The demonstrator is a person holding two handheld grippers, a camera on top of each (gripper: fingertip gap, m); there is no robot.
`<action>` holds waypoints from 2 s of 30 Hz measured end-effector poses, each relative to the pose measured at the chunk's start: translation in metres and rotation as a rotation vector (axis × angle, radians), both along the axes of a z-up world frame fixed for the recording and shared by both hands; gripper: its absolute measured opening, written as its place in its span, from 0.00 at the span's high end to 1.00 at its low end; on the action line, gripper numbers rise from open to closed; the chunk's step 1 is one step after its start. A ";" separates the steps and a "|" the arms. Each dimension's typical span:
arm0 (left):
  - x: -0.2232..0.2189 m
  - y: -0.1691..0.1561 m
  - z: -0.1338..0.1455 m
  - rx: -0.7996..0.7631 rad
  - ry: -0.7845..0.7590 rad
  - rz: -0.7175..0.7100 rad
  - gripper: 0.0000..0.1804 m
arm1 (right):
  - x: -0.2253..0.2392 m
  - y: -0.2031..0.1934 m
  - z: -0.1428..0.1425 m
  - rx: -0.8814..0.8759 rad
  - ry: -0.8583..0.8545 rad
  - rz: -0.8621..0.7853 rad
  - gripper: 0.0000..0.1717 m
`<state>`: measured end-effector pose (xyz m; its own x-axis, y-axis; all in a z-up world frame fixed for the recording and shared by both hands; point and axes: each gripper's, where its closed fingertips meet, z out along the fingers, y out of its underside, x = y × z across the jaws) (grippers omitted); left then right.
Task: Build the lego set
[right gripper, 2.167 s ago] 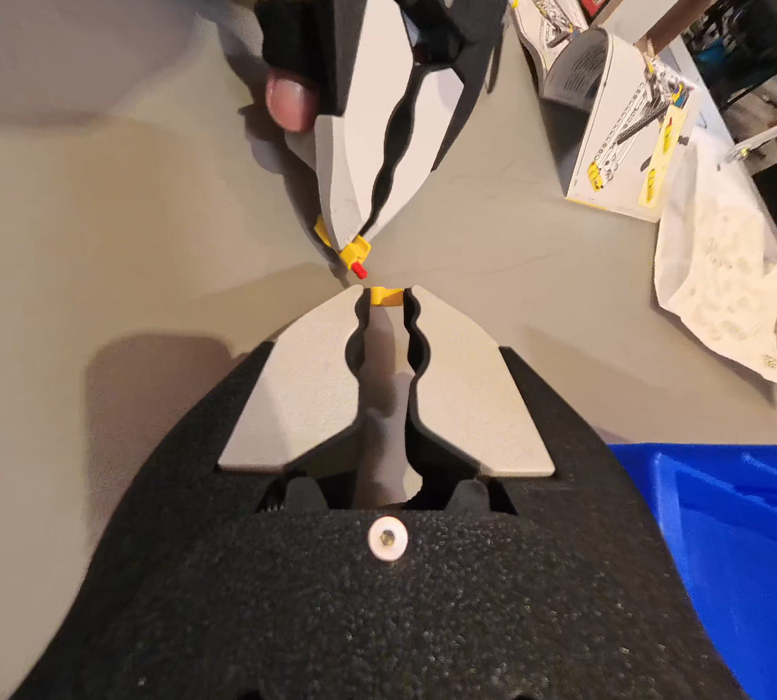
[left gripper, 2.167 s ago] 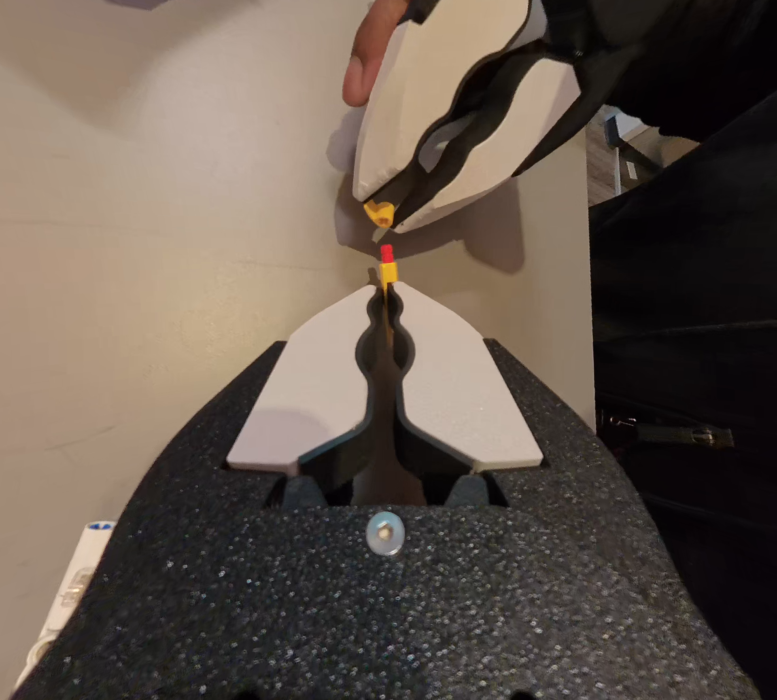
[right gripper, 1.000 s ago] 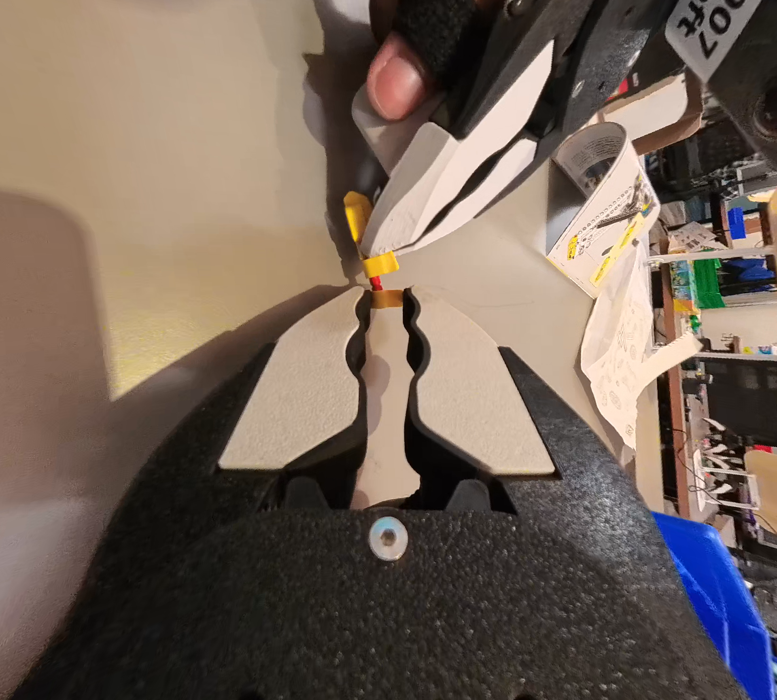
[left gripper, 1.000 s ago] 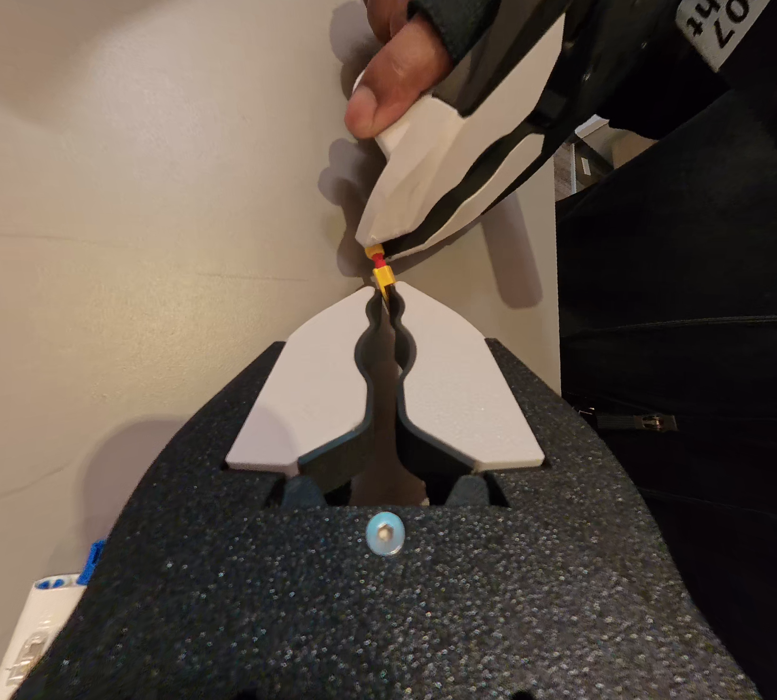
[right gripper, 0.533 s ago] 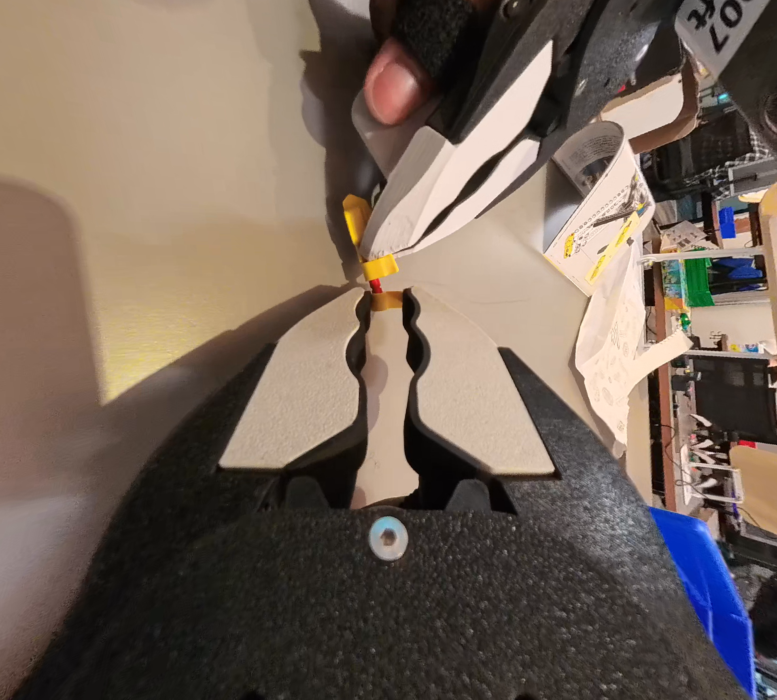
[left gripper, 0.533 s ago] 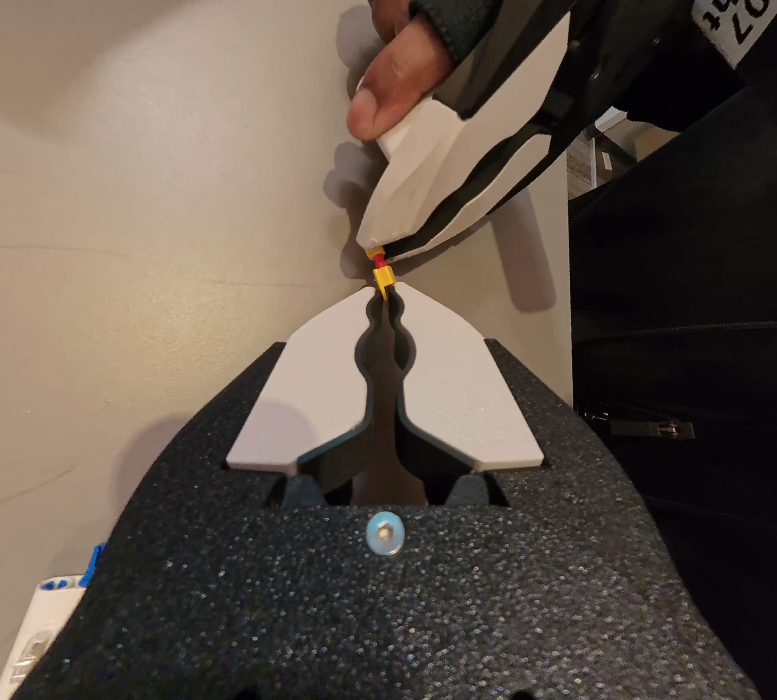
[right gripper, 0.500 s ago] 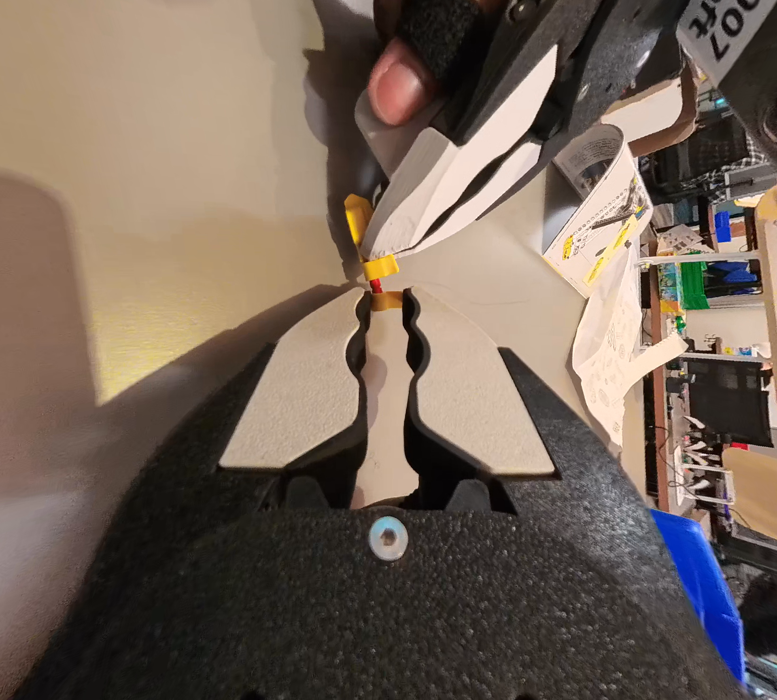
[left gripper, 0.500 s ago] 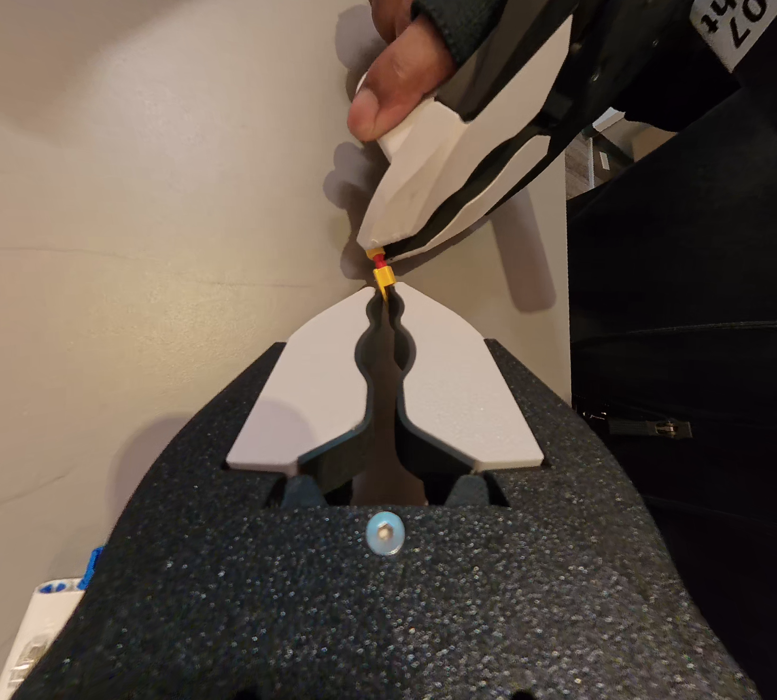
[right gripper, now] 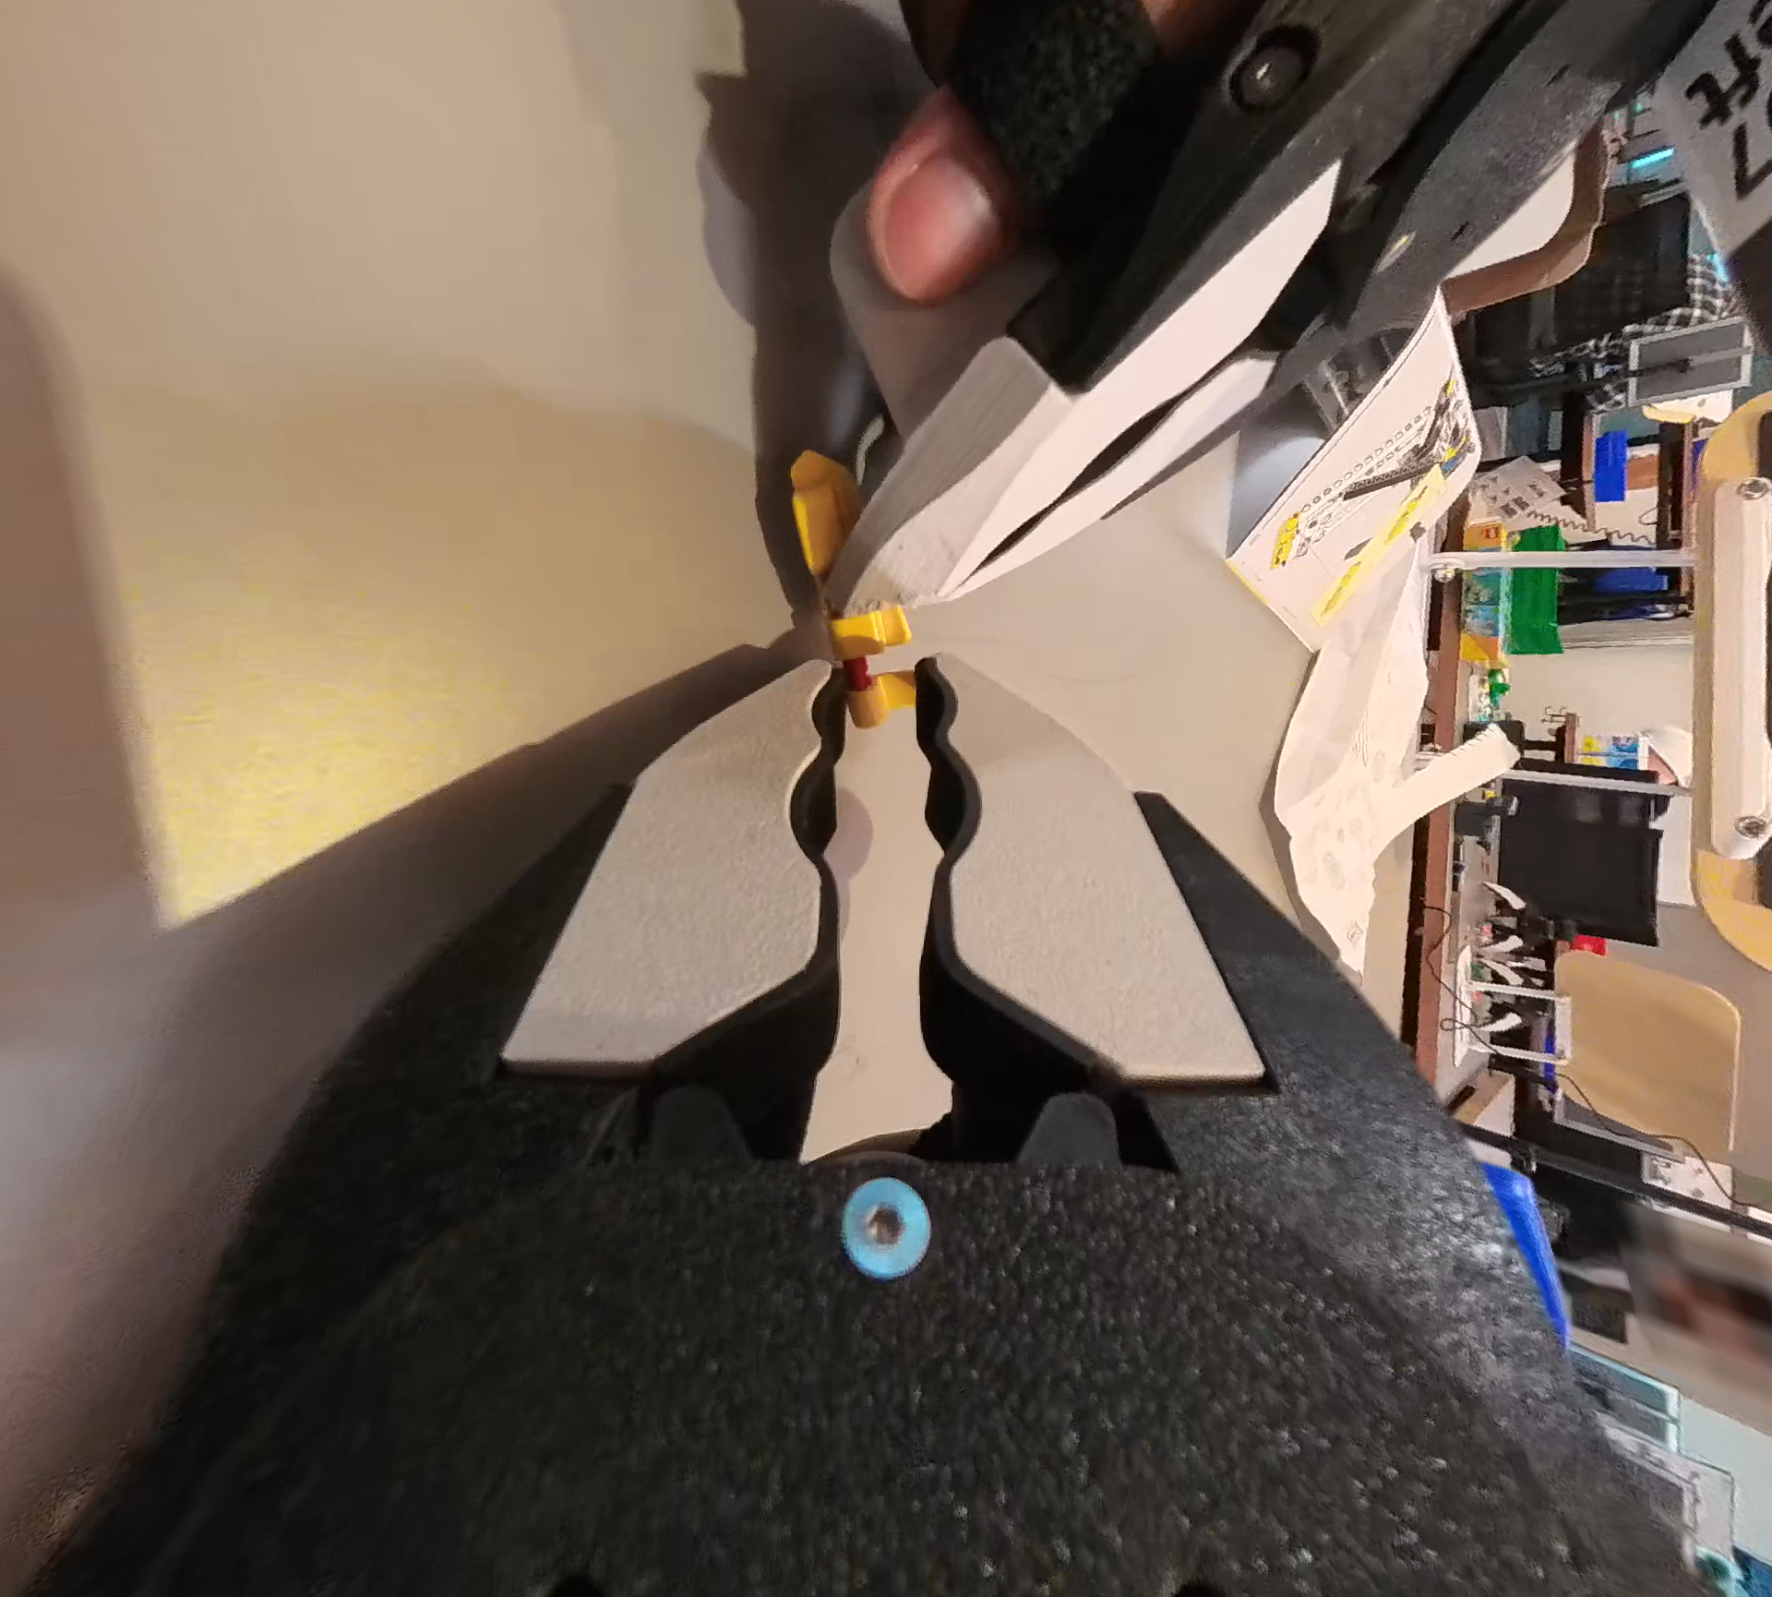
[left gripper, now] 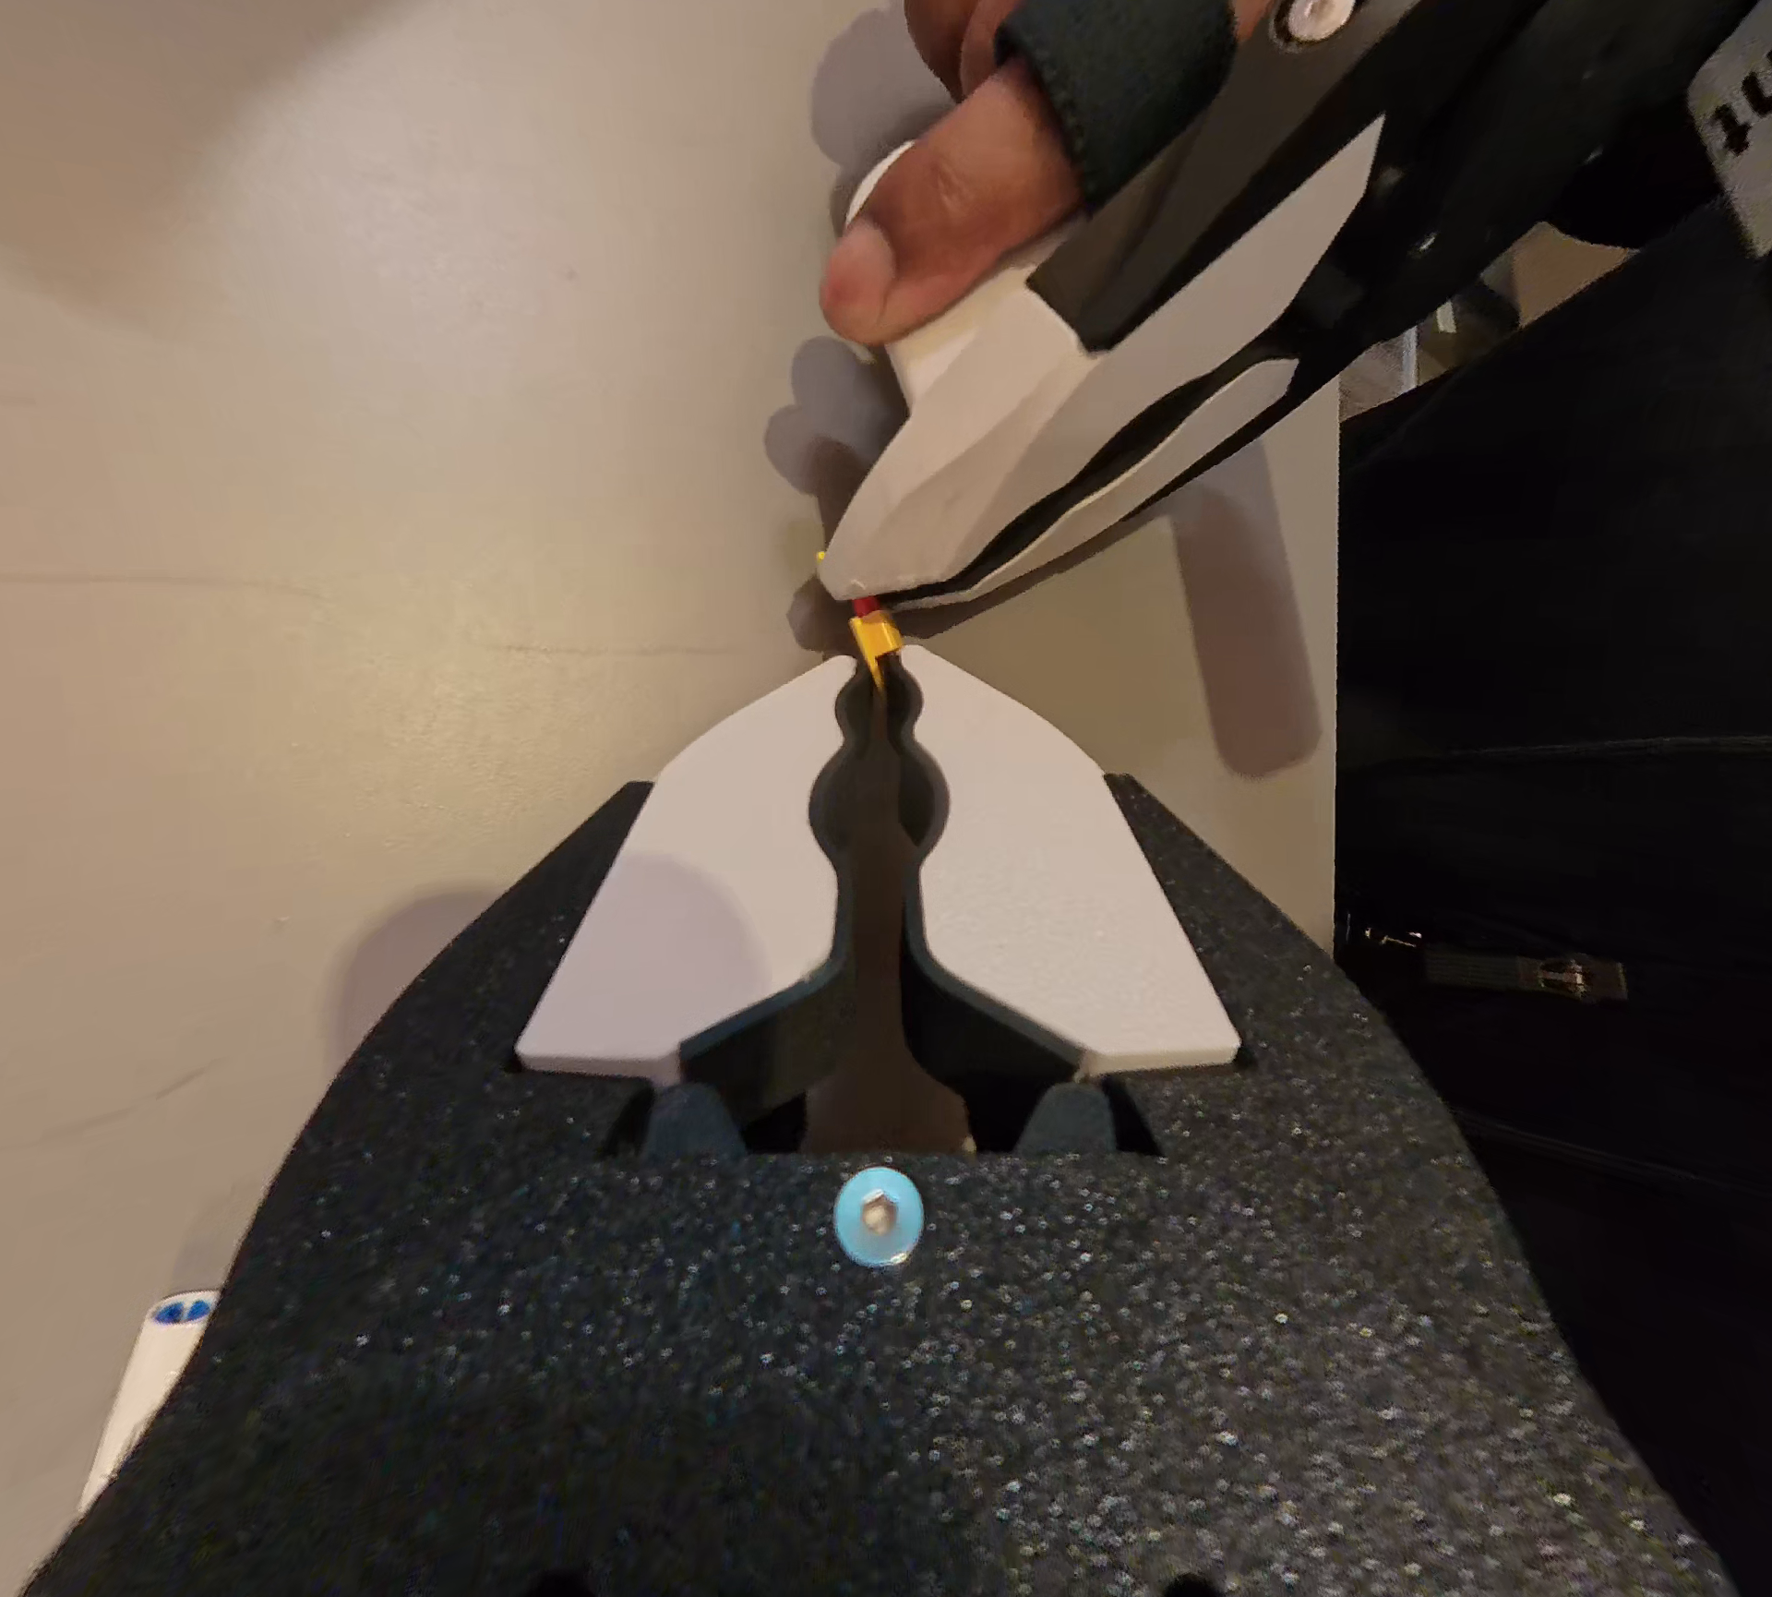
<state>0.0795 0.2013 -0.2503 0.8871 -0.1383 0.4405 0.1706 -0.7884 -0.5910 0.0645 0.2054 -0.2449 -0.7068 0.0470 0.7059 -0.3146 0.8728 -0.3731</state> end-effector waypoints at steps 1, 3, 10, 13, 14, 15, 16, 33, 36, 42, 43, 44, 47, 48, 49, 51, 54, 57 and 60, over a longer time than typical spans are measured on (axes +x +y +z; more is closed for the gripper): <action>-0.001 0.001 0.000 -0.002 0.012 0.004 0.99 | 0.001 -0.002 0.000 0.001 -0.005 0.003 0.95; -0.007 0.000 -0.003 -0.026 0.065 0.021 0.99 | -0.003 -0.001 -0.003 0.028 0.002 -0.044 0.99; -0.010 -0.001 0.000 0.020 0.030 0.051 0.99 | -0.007 0.001 -0.003 -0.082 -0.072 -0.131 0.98; -0.009 -0.002 0.002 0.040 0.017 0.052 0.99 | -0.007 0.000 -0.001 -0.136 -0.114 -0.128 0.97; -0.009 -0.003 0.002 0.045 0.012 0.053 0.99 | -0.006 0.000 -0.001 -0.155 -0.127 -0.127 0.97; -0.009 -0.003 0.002 0.049 0.012 0.055 0.99 | -0.006 -0.001 -0.001 -0.171 -0.137 -0.127 0.97; -0.008 -0.004 0.002 0.050 0.013 0.054 0.99 | -0.006 -0.001 -0.001 -0.185 -0.147 -0.127 0.97; -0.048 -0.011 0.032 0.222 -0.011 0.280 0.99 | -0.071 0.045 0.000 -0.349 -0.234 -0.561 0.94; -0.054 -0.011 0.033 0.233 0.002 0.316 0.99 | -0.094 0.052 -0.003 -0.427 -0.322 -0.715 0.89; -0.063 -0.015 0.027 0.218 0.032 0.353 0.99 | -0.136 0.046 -0.008 -0.520 -0.437 -0.839 0.78; -0.064 -0.015 0.026 0.219 0.037 0.361 0.99 | -0.141 0.044 -0.007 -0.526 -0.425 -0.838 0.76; -0.065 -0.016 0.026 0.218 0.035 0.364 0.99 | -0.145 0.041 -0.007 -0.525 -0.418 -0.825 0.77; -0.066 -0.017 0.027 0.223 0.034 0.364 0.99 | -0.153 0.032 -0.006 -0.507 -0.413 -0.767 0.76; -0.066 -0.017 0.027 0.224 0.033 0.363 0.99 | -0.154 0.029 -0.006 -0.502 -0.427 -0.747 0.77; -0.065 -0.017 0.028 0.227 0.030 0.364 0.99 | -0.153 0.028 -0.008 -0.498 -0.450 -0.737 0.77; -0.065 -0.017 0.028 0.229 0.028 0.362 0.99 | -0.152 0.026 -0.009 -0.506 -0.485 -0.725 0.75; -0.066 -0.018 0.029 0.234 0.024 0.367 0.99 | -0.141 0.024 -0.008 -0.519 -0.528 -0.710 0.72; -0.066 -0.018 0.030 0.239 0.016 0.369 0.99 | -0.127 0.022 -0.007 -0.523 -0.568 -0.690 0.71; -0.067 -0.018 0.029 0.240 0.012 0.374 0.99 | -0.120 0.029 -0.002 -0.536 -0.540 -0.703 0.72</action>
<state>0.0122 0.1834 -0.2214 0.9004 0.0961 0.4243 0.4099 -0.5140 -0.7535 -0.0555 0.2348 -0.2471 -0.6146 0.7860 0.0678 0.5261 0.4724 -0.7072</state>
